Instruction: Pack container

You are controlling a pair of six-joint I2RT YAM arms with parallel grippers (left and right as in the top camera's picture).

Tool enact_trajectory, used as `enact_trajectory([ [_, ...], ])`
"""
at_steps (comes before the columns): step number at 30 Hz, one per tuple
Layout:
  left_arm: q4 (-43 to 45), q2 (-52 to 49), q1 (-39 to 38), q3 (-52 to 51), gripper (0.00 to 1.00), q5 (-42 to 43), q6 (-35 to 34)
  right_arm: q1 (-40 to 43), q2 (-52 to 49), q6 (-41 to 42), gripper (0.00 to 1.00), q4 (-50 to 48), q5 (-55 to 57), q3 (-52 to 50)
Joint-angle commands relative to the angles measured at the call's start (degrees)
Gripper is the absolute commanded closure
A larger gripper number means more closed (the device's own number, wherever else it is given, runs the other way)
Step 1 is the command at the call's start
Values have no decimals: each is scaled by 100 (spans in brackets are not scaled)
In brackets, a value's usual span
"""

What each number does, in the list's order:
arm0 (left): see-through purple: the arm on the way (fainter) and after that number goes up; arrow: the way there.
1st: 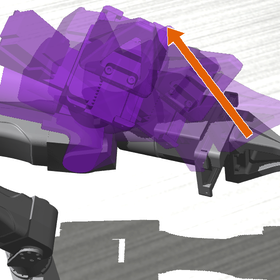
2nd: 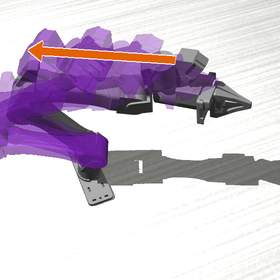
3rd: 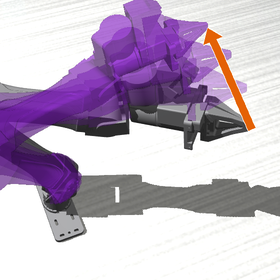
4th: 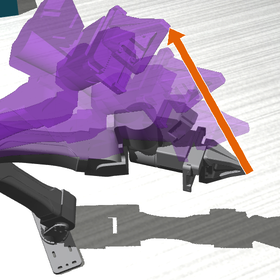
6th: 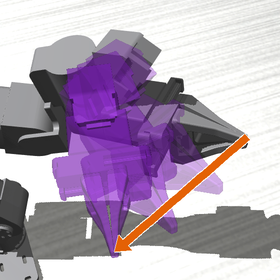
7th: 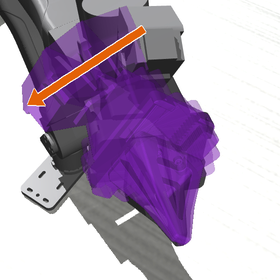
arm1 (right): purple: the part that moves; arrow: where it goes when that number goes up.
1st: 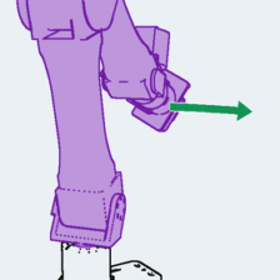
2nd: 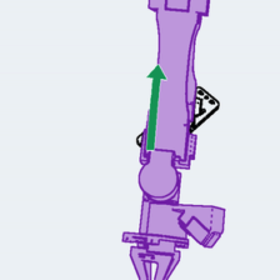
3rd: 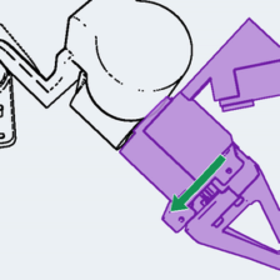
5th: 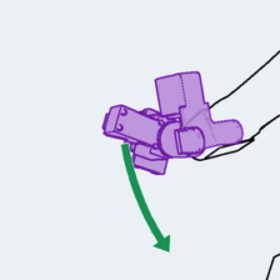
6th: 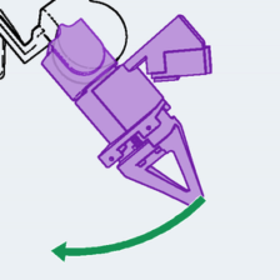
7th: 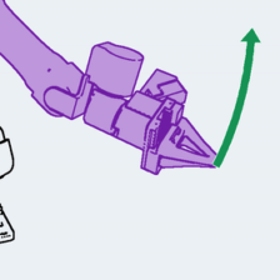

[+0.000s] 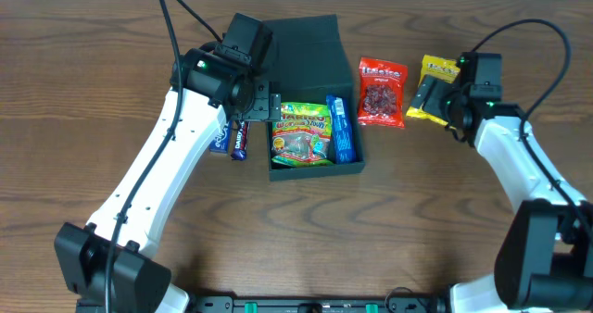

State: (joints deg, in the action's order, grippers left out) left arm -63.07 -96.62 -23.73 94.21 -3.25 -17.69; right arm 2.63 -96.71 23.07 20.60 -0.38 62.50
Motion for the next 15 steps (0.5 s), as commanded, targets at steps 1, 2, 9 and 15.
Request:
enact_trajectory([
  [1,-35,114,17,44,5,35,103,195,-168,46,5,-229,157,50],
  [2,-35,114,17,44,5,37,101,234,-221,44,5,-319,170,52],
  [9,-39,114,13,44,5,208,103,275,-863,-146,6,-1047,317,52],
  [15,-33,114,13,44,5,286,103,275,-1377,-256,9,-1572,323,52],
])
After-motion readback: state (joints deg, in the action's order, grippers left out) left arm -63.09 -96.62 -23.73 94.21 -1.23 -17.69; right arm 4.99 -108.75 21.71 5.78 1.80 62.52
